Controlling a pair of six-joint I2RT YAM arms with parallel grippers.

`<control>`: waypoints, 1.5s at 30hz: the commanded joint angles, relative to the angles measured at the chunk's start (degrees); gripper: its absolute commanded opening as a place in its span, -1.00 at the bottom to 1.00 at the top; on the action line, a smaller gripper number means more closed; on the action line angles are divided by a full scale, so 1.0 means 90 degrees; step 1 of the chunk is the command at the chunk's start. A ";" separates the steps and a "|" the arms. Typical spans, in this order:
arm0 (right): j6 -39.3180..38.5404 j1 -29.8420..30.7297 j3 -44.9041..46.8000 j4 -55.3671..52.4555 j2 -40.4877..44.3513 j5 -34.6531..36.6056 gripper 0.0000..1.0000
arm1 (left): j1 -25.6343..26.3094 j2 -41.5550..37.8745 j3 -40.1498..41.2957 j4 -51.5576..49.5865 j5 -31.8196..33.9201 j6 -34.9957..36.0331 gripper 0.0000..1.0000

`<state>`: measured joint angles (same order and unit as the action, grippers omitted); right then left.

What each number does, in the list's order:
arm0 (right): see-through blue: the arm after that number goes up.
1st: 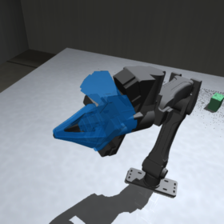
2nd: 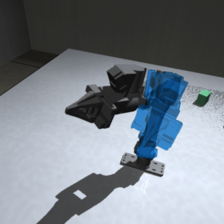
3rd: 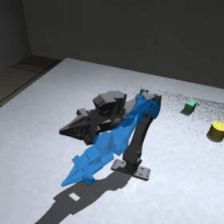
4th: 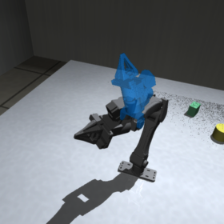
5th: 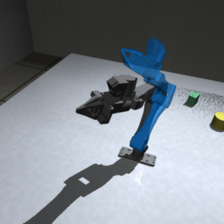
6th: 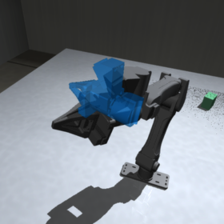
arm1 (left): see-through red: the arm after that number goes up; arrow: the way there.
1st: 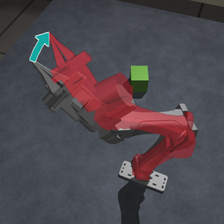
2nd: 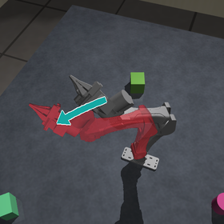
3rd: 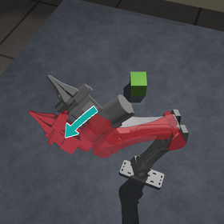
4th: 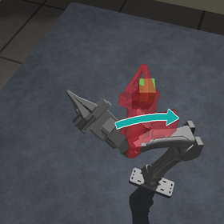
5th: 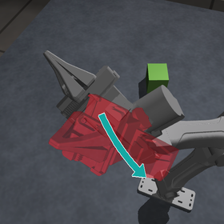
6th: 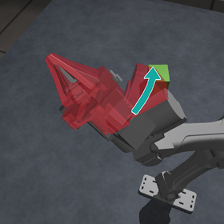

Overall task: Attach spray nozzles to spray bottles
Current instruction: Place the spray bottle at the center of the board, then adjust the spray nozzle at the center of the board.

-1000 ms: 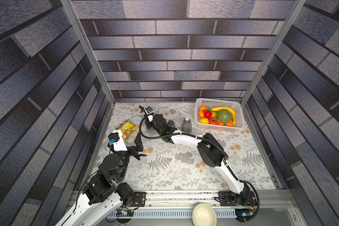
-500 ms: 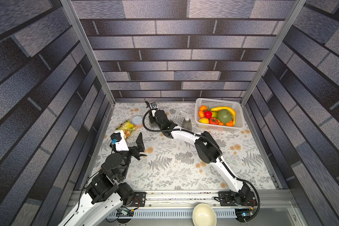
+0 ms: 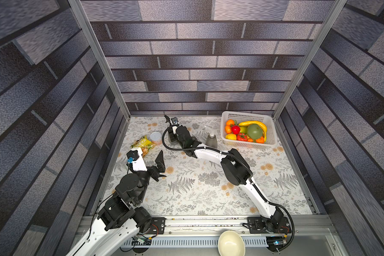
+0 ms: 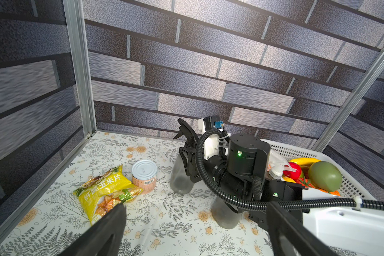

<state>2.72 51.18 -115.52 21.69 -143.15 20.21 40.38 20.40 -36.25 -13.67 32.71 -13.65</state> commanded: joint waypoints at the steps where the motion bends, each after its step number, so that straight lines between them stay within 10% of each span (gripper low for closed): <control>1: 0.0037 0.0062 0.0351 -0.0018 0.0508 -0.0092 0.23 | -0.0055 -0.0001 0.0009 0.0122 -0.0124 -0.0095 1.00; 17: -0.0855 0.0763 0.2761 0.0772 0.2904 0.0142 0.40 | -0.0082 -0.0167 -0.0175 -0.0038 0.0054 -0.0134 1.00; 28: -0.1082 0.2080 0.4609 -0.0511 0.5286 0.0175 0.15 | -0.0075 -0.0496 -0.0481 -0.0180 0.0625 -0.0034 1.00; 40: 0.0712 0.2314 0.2450 -0.3448 0.2850 -0.2018 0.33 | -0.0074 -0.0512 -0.0774 -0.0227 0.0888 0.0229 1.00; 45: 0.0952 0.2179 0.0859 -0.4342 0.1557 -0.1268 0.39 | -0.0079 -0.0547 -0.0705 -0.0262 0.0878 0.0169 1.00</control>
<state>8.25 71.72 -101.93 -9.08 -126.54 6.17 40.01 16.05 -41.89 -15.53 39.51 -13.34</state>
